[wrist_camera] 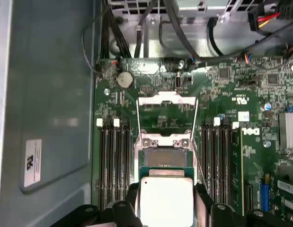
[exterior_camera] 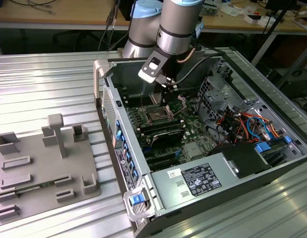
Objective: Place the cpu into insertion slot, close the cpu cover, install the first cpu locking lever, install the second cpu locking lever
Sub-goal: 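Place the cpu into insertion slot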
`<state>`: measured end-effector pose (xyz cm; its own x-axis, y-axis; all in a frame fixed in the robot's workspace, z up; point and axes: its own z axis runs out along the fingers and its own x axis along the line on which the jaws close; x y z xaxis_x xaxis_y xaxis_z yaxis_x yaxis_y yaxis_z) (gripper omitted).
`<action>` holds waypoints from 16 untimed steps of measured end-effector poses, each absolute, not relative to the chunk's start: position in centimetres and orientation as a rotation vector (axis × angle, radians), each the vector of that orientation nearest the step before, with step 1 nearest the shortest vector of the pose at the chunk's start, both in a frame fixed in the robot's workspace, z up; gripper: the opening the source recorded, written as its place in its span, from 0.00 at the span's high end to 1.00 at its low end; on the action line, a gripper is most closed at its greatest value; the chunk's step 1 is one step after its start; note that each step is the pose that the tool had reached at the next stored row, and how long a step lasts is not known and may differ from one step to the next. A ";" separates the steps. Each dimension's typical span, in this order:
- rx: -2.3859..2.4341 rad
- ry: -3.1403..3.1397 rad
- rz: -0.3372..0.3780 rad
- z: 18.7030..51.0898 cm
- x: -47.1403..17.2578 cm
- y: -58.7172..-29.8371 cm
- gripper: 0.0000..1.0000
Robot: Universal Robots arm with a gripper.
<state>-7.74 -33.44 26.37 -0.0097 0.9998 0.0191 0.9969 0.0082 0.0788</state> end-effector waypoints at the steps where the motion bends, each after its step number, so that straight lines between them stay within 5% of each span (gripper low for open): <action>1: 2.181 2.201 0.107 26.0 -7.7 -33.4 0.45; 16: 2.181 2.201 0.106 24.9 -7.3 -33.4 0.45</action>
